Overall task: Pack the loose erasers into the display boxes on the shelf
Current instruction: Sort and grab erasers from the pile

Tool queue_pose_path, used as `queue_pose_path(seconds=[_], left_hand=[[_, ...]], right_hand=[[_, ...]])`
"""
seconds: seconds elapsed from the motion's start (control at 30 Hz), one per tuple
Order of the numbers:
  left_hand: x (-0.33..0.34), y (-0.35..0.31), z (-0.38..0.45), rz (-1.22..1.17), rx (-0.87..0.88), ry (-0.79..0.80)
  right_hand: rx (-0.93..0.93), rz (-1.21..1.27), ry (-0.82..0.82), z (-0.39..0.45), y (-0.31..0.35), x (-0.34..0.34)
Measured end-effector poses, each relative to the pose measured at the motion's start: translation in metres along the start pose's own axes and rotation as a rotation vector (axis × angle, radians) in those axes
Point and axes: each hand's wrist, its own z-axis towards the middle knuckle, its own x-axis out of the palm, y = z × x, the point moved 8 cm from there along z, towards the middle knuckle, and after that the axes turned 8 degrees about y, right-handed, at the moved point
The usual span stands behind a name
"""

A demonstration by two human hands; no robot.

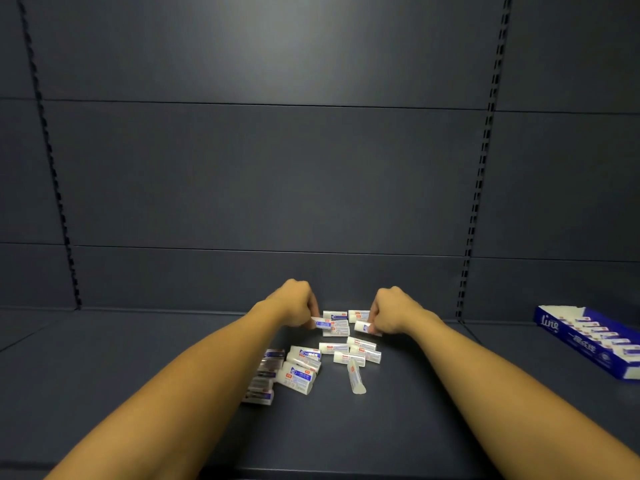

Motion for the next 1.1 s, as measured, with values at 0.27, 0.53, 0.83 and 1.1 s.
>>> queue_pose_path(seconds=[0.27,0.53,0.83,1.1], left_hand=[[-0.031,-0.017,0.003,-0.146,0.034,-0.092],[-0.023,-0.072,0.006,-0.03,0.116,-0.097],[0.016,-0.133,0.008,0.026,0.25,0.013],[0.034,-0.206,-0.004,0.08,0.287,0.013]], right_hand=[[0.038,-0.009,-0.102,-0.031,-0.012,-0.041],[0.163,0.014,-0.129,-0.07,-0.049,-0.043],[0.294,0.027,-0.154,-0.119,-0.101,-0.031],[0.39,-0.009,-0.205,-0.168,-0.158,-0.049]])
